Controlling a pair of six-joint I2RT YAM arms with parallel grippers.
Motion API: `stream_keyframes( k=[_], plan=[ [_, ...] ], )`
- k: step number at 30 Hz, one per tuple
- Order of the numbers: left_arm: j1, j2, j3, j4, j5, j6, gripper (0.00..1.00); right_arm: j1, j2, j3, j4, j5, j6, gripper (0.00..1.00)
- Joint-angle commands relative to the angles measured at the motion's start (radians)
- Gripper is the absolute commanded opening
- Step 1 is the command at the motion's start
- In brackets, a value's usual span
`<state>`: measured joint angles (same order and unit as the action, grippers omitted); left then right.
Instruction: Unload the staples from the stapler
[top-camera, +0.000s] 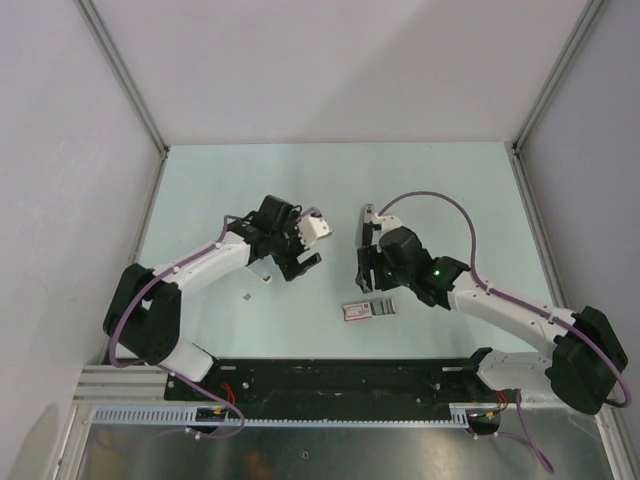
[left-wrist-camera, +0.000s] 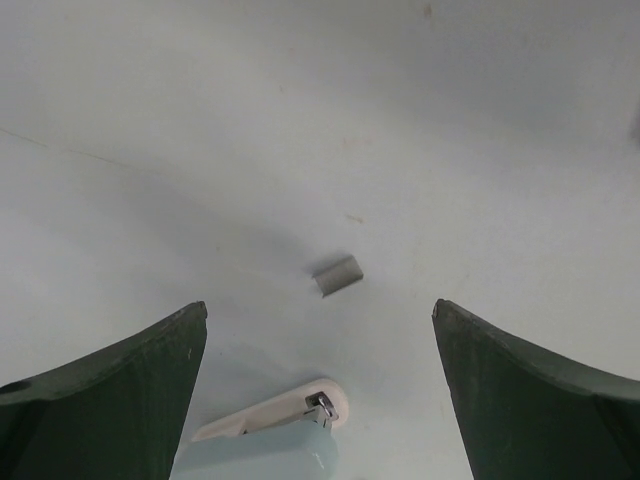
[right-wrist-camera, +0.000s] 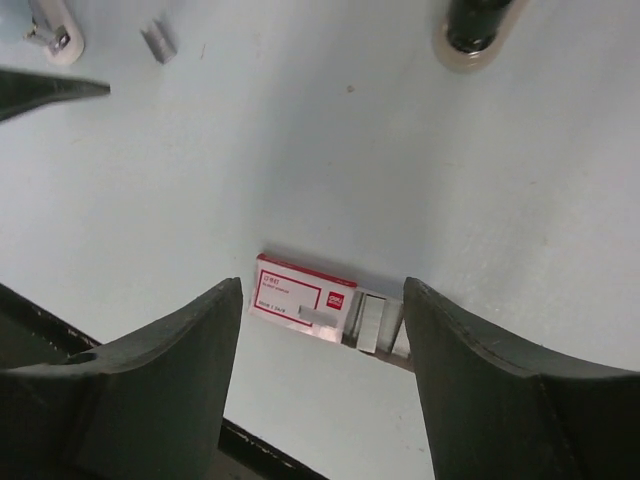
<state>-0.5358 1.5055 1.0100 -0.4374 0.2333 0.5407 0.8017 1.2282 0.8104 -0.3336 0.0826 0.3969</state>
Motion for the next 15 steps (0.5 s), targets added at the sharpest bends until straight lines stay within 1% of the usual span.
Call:
stream_keyframes(
  k=[1,5,11,15],
  plan=[
    [0.007,0.042,-0.043,-0.006,-0.046,0.224,0.99,-0.030,-0.111,0.032,0.001,0.080,-0.029,0.67],
    [0.008,0.089,-0.044,-0.005,-0.076,0.322,0.99,-0.057,-0.179,0.015,-0.003,0.080,-0.021,0.62],
    [0.004,0.172,0.010,-0.005,-0.103,0.372,0.99,-0.065,-0.208,0.002,-0.015,0.070,-0.002,0.60],
    [0.001,0.216,0.045,-0.002,-0.121,0.369,0.99,-0.066,-0.216,-0.004,-0.014,0.067,0.003,0.59]
  ],
)
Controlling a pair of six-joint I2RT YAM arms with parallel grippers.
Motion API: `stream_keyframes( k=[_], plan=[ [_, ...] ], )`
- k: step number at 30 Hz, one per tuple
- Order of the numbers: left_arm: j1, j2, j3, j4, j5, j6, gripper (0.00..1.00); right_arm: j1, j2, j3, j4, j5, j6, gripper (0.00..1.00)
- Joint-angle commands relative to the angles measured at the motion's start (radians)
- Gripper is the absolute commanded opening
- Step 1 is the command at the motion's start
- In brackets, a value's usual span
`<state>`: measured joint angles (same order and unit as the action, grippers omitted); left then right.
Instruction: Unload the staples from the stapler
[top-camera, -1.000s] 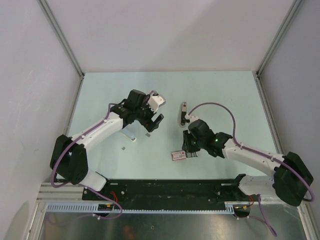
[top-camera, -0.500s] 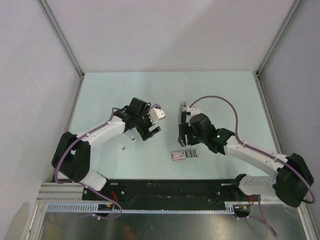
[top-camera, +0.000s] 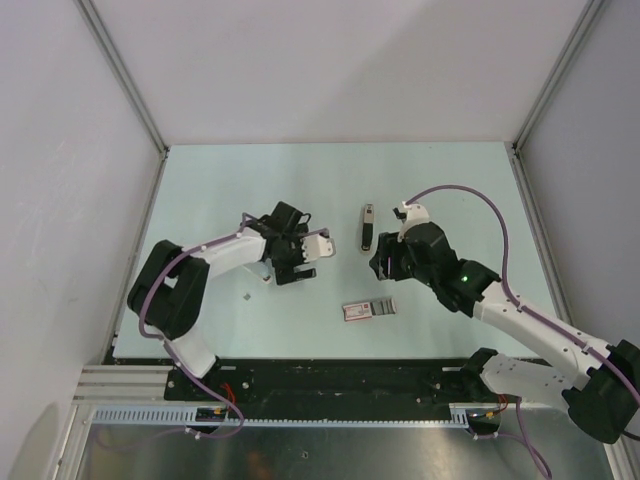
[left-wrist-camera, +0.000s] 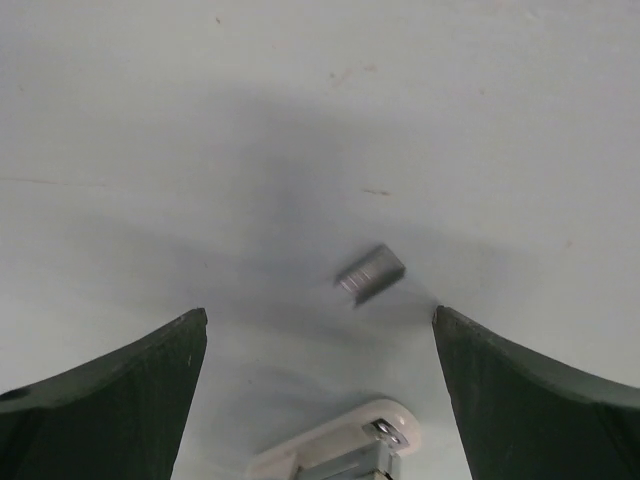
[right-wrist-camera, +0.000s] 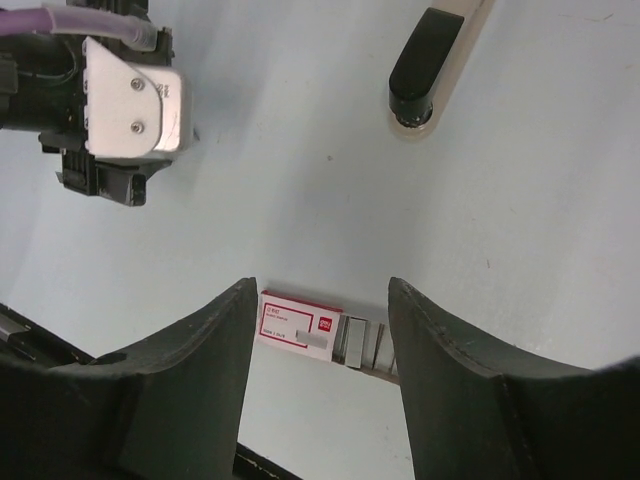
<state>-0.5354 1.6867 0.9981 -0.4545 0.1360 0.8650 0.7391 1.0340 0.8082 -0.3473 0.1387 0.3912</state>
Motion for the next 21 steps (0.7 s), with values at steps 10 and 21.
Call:
stream_keyframes(
  k=[10,21],
  plan=[
    [-0.011,0.101,0.131,0.024,-0.005,-0.009,0.99,-0.013,-0.015,-0.007,0.009,-0.020,0.006,0.57],
    [-0.015,0.141,0.157,0.027,-0.017,-0.032,0.98,-0.025,0.004,-0.010,0.023,-0.049,0.007,0.50]
  ],
)
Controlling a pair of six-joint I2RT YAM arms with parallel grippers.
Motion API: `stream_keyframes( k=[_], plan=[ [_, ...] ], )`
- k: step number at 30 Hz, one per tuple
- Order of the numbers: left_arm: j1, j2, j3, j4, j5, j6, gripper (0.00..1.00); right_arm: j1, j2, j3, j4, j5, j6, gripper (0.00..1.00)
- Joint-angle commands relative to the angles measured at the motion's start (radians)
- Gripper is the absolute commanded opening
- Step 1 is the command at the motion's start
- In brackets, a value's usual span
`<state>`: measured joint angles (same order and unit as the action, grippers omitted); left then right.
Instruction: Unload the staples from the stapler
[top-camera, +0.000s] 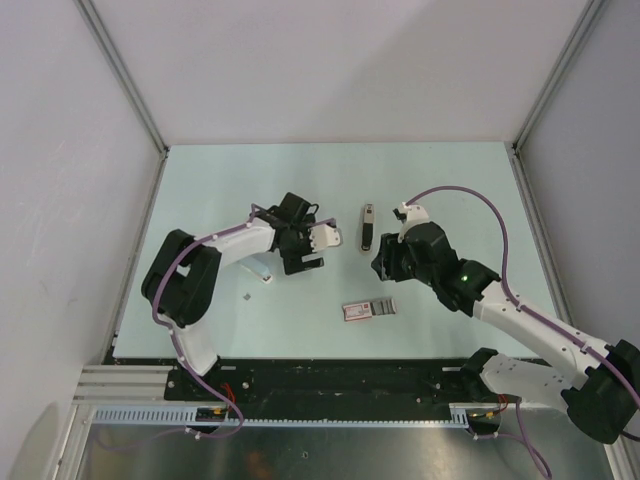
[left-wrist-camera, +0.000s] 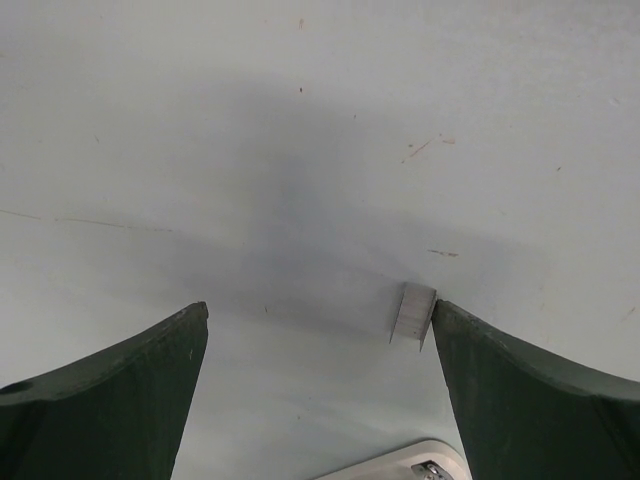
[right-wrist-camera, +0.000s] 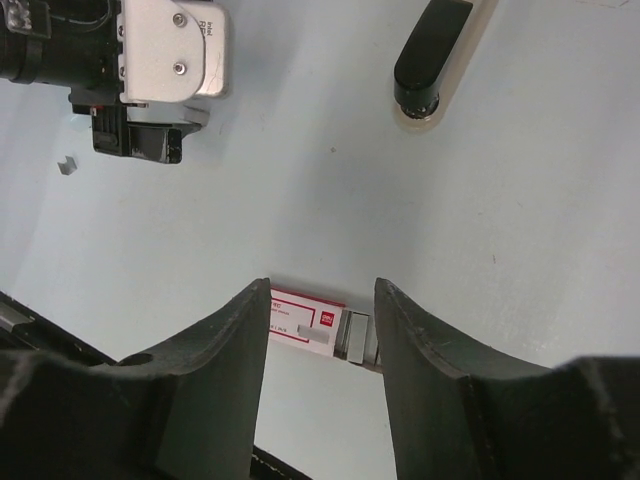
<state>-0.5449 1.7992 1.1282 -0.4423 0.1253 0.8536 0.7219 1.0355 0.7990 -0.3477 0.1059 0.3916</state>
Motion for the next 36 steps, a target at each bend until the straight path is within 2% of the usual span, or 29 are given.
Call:
stream_keyframes(
  k=[1,9,16,24,31,36],
  plan=[
    [-0.005,0.030,0.029,0.014,-0.004,-0.023,0.97,-0.008,0.004,-0.001,0.023,-0.019,0.007,0.49],
    [-0.003,0.024,-0.008,0.014,-0.012,-0.009,0.88,-0.018,0.001,-0.001,0.019,-0.038,0.006,0.42],
    [-0.003,0.016,-0.045,0.012,-0.007,-0.005,0.75,-0.027,0.002,-0.001,0.015,-0.043,0.005,0.37],
    [-0.002,0.031,-0.058,0.002,-0.001,-0.007,0.54,-0.034,-0.005,-0.003,0.008,-0.046,0.008,0.30],
    [-0.001,0.041,-0.063,-0.013,-0.004,-0.014,0.32,-0.043,-0.014,-0.004,0.003,-0.053,0.007,0.26],
    [-0.001,0.031,-0.055,-0.029,-0.004,-0.028,0.24,-0.050,-0.025,-0.004,0.003,-0.063,0.005,0.25]
  ],
)
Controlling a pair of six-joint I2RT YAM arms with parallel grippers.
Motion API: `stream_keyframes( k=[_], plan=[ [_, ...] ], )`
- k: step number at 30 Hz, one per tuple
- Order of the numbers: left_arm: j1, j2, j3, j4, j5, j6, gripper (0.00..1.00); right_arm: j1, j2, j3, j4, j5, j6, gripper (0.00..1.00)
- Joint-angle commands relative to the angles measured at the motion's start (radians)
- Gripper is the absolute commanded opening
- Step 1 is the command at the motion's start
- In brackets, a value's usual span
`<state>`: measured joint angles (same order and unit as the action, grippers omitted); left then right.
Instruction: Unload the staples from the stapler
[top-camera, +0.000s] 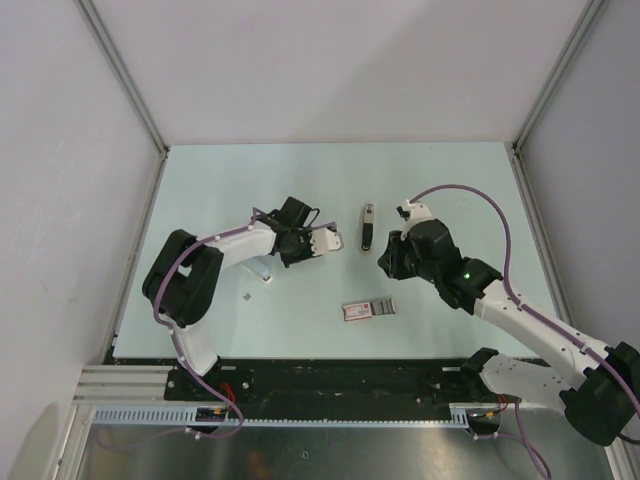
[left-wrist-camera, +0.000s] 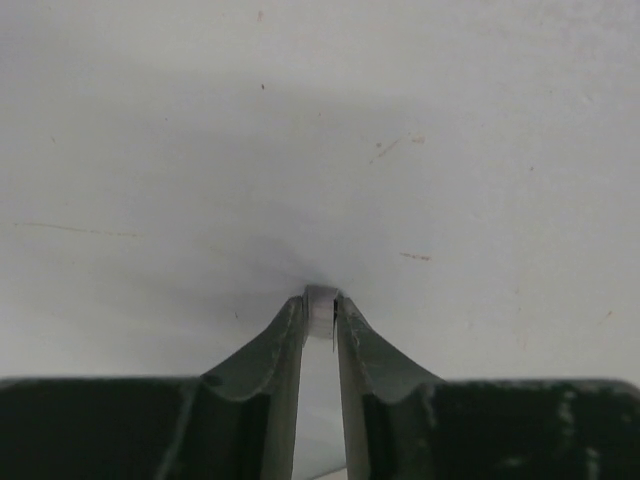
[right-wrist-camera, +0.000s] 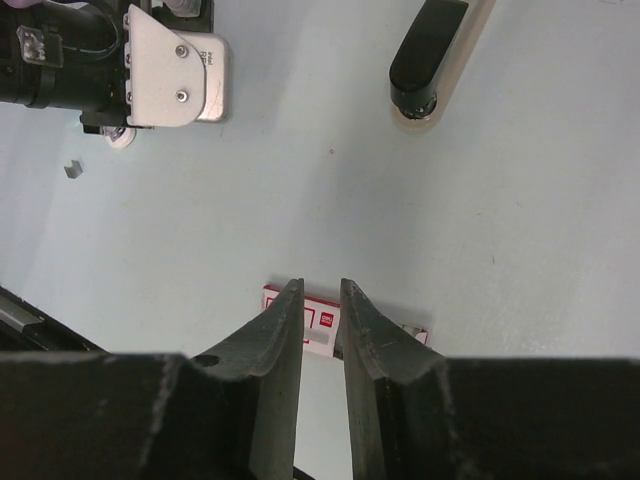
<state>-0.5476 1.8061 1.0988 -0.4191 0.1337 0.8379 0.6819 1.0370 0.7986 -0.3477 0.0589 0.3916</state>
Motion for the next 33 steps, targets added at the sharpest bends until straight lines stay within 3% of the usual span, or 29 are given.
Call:
stream_keyframes(
  k=[1,7,11,20,26,30,33],
  plan=[
    [0.002,0.020,-0.021,-0.056,-0.013,-0.016,0.22,-0.011,-0.030,-0.003,0.004,-0.018,0.005,0.25],
    [0.003,0.000,0.022,-0.093,0.000,-0.046,0.13,-0.025,-0.049,-0.004,0.001,-0.035,0.002,0.24],
    [0.003,-0.016,0.061,-0.129,0.022,-0.068,0.02,-0.028,-0.060,-0.004,-0.010,-0.037,0.000,0.23],
    [0.003,-0.102,0.192,-0.251,0.154,-0.143,0.00,-0.031,-0.078,-0.004,-0.013,-0.045,-0.001,0.21],
    [0.024,-0.181,0.375,-0.301,0.415,-0.324,0.00,-0.037,-0.113,-0.003,0.041,-0.109,0.000,0.25],
    [0.051,-0.177,0.521,-0.298,0.684,-0.534,0.00,-0.055,-0.159,-0.003,0.142,-0.191,0.023,0.36],
    [0.055,-0.157,0.601,-0.261,0.795,-0.693,0.00,-0.069,-0.182,-0.003,0.246,-0.257,0.057,0.46]
  ],
)
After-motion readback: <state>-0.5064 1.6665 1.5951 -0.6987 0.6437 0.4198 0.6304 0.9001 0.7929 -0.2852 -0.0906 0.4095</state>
